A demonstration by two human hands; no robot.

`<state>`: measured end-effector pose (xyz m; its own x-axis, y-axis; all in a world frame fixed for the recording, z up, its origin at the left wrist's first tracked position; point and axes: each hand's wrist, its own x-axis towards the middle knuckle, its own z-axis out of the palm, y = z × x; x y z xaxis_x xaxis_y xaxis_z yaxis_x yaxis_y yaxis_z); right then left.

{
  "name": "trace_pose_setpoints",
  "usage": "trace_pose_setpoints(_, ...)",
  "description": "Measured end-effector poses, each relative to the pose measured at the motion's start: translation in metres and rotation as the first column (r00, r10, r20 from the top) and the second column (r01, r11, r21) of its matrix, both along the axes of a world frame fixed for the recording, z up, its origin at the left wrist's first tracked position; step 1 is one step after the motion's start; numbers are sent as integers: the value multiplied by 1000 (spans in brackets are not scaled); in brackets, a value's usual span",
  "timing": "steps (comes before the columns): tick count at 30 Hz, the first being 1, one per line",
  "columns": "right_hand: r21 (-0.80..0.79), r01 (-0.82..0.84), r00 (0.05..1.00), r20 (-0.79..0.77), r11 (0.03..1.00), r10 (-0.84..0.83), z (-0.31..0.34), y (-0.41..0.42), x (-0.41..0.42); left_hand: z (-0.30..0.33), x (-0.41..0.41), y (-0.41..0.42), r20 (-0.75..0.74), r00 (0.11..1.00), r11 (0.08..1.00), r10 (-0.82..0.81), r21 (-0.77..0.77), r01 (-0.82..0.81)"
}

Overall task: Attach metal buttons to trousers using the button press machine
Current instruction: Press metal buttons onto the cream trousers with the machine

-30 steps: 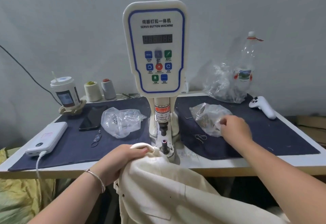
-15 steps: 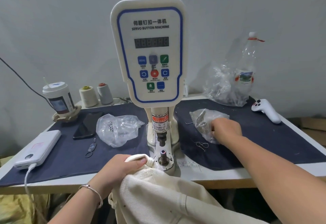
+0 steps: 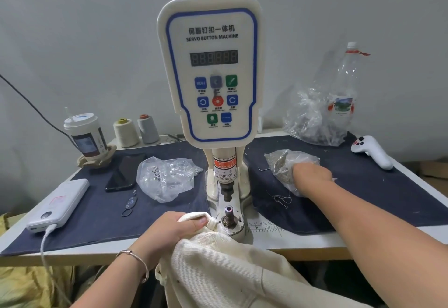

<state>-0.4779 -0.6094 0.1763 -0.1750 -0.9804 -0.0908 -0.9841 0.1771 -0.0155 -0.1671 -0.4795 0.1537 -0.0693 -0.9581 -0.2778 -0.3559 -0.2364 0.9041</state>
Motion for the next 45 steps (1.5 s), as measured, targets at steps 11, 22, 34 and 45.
trace_pose_setpoints(11,58,111,993,22,992,-113,-5,-6,-5,-3,-1,-4,7,1000,1000,17,12,-17)
trace_pose_setpoints(22,211,210,975,28,955,-221,-1,-14,2,-1,-2,-1,12,999,999,44,2,-44)
trace_pose_setpoints(34,-356,-108,990,50,928,134,-5,41,-33,-1,-4,1,14,998,998,69,-9,-69)
trace_pose_setpoints(45,-383,251,483,845,889,228,-9,76,14,-1,-5,5,36,994,994,105,-40,-104)
